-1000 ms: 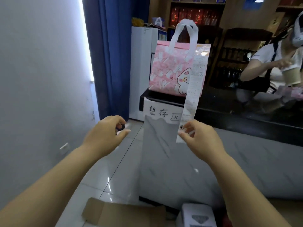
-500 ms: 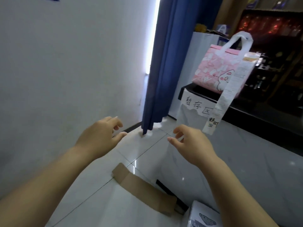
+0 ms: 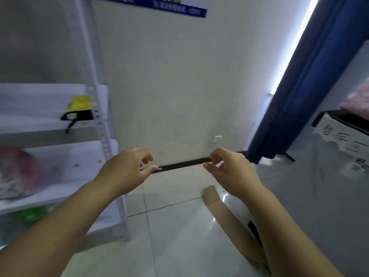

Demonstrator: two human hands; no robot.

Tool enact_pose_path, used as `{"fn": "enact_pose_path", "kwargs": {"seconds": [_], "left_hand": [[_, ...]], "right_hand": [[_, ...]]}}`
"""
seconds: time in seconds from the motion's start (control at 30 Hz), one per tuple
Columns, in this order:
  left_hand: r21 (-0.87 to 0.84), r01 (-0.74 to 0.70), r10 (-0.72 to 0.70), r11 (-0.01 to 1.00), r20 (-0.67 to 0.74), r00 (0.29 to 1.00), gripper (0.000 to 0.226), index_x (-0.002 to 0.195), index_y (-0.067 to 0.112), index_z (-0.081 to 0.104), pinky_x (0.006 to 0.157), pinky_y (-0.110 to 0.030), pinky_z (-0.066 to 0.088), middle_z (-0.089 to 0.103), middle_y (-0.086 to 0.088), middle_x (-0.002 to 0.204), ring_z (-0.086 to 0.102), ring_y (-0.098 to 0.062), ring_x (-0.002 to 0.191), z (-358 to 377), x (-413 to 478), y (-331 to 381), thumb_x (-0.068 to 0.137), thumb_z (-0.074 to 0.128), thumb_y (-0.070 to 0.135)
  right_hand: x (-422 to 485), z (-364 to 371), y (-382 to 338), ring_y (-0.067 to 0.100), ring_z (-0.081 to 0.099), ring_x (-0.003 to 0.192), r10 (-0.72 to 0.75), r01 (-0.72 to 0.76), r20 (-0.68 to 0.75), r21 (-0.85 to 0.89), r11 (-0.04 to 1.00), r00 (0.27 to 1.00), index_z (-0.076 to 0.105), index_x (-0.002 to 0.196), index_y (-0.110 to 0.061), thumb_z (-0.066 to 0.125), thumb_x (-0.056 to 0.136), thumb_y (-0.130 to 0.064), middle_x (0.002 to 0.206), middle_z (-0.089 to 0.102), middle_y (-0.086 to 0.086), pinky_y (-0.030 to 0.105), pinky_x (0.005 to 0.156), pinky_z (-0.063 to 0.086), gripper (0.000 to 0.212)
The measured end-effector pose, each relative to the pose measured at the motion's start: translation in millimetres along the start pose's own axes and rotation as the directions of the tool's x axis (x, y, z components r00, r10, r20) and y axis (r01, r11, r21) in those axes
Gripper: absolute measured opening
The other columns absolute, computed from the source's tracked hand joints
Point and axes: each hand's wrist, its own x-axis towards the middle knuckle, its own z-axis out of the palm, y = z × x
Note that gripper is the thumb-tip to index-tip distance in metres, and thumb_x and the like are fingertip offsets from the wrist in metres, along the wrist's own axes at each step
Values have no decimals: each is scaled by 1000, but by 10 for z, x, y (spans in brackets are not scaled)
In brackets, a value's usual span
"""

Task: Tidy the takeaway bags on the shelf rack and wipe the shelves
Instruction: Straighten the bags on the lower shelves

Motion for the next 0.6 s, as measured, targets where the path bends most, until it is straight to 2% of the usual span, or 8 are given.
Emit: {"fn": "enact_pose_path", "kwargs": {"seconds": [0.2,0.33,0.43,0.6], "left_hand": [[58,171,-167,983,-69,984,16,88,29,59,69,-34,50,58,13,89,57,-7,77,-763,-1038,-786,84,59,45],[110,271,-257,956,-126,958,14,83,31,57,67,-32,49,56,14,82,57,-9,75,-1317,-1865,-1274,83,62,44],[117,354,-337,928,-140,931,14,86,30,60,67,-31,48,58,14,84,57,-7,77,-1678,-2539,-1631,83,61,44],[122,498,-483,858,-133,865,14,85,33,57,69,-30,49,59,14,88,57,-7,81,-2129,-3565,-2184,84,59,47]], "right_hand": [[-201,449,-1193,7,57,82,-186,181,68,65,981,980,57,105,-30,56,85,-51,92,60,-18,30,69,50,29],[-541,799,-2087,9,58,80,-280,265,88,150,952,956,57,100,-28,57,85,-49,91,61,-15,30,69,50,25],[-891,1083,-2743,8,57,81,-343,316,122,196,928,932,57,100,-29,57,85,-48,91,60,-16,27,66,47,24],[-1452,1531,-3673,9,59,84,-440,397,181,231,888,879,57,101,-28,56,86,-49,95,62,-15,31,71,51,26]]}}
